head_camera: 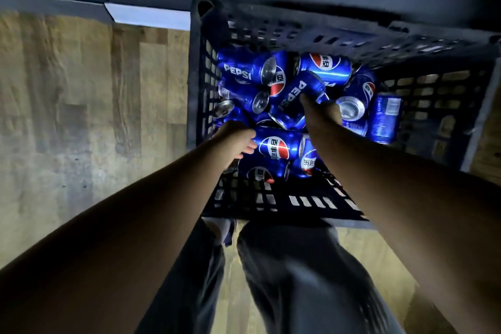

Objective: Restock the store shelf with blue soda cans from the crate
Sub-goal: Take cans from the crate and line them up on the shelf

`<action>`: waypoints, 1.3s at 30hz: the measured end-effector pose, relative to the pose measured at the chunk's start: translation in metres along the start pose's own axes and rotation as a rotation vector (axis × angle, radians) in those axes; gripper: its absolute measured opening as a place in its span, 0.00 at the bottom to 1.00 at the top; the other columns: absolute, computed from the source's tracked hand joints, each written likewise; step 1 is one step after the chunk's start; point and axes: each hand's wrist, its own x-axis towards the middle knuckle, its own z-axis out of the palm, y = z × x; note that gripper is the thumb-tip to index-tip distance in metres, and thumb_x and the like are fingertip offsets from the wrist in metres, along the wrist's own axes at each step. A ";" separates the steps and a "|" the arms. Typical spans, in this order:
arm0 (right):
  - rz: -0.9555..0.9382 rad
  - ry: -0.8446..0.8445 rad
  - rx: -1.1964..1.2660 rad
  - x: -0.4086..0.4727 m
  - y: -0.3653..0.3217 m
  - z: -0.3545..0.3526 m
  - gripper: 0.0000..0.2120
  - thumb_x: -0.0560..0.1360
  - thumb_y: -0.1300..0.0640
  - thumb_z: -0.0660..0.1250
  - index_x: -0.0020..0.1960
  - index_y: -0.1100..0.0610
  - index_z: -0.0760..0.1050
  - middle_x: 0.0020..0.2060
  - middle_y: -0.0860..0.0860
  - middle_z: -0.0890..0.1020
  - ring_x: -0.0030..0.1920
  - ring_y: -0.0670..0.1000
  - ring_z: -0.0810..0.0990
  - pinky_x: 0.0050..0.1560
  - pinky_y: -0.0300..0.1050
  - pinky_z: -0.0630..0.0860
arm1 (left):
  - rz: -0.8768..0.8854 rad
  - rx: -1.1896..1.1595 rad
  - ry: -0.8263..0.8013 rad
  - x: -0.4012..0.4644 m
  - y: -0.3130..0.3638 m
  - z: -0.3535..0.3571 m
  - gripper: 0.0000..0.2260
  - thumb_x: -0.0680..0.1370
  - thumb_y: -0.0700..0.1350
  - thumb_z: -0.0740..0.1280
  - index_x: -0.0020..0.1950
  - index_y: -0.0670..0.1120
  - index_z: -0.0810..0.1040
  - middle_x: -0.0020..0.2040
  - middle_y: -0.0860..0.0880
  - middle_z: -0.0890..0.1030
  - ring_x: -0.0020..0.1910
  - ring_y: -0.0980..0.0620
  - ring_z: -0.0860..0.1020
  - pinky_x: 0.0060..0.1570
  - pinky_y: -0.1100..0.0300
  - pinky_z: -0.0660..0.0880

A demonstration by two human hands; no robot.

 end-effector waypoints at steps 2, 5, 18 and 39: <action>0.021 0.009 0.037 0.016 -0.007 0.006 0.29 0.78 0.41 0.59 0.69 0.62 0.66 0.67 0.58 0.72 0.66 0.56 0.71 0.61 0.45 0.66 | 0.018 -0.015 0.003 0.013 0.000 0.001 0.13 0.82 0.41 0.56 0.64 0.38 0.72 0.57 0.40 0.80 0.54 0.47 0.79 0.49 0.56 0.72; 0.070 0.008 0.142 0.028 -0.013 0.013 0.41 0.72 0.35 0.65 0.72 0.62 0.59 0.69 0.57 0.68 0.69 0.56 0.68 0.65 0.46 0.63 | 0.042 -0.044 0.007 0.029 0.000 0.003 0.14 0.82 0.41 0.55 0.65 0.39 0.71 0.57 0.41 0.80 0.50 0.49 0.78 0.41 0.60 0.73; 0.090 -0.074 0.384 0.001 -0.006 0.003 0.36 0.57 0.41 0.77 0.58 0.56 0.70 0.49 0.49 0.79 0.49 0.51 0.81 0.46 0.47 0.79 | 0.030 -0.111 0.012 -0.004 -0.003 -0.002 0.13 0.81 0.42 0.58 0.63 0.39 0.73 0.43 0.46 0.80 0.43 0.51 0.78 0.43 0.58 0.73; -0.048 0.091 0.356 -0.224 -0.031 -0.144 0.46 0.66 0.45 0.75 0.72 0.62 0.54 0.65 0.57 0.71 0.63 0.55 0.72 0.59 0.45 0.67 | 0.029 -0.423 0.036 -0.253 0.036 -0.002 0.20 0.82 0.52 0.55 0.70 0.42 0.65 0.61 0.39 0.77 0.55 0.41 0.78 0.49 0.48 0.72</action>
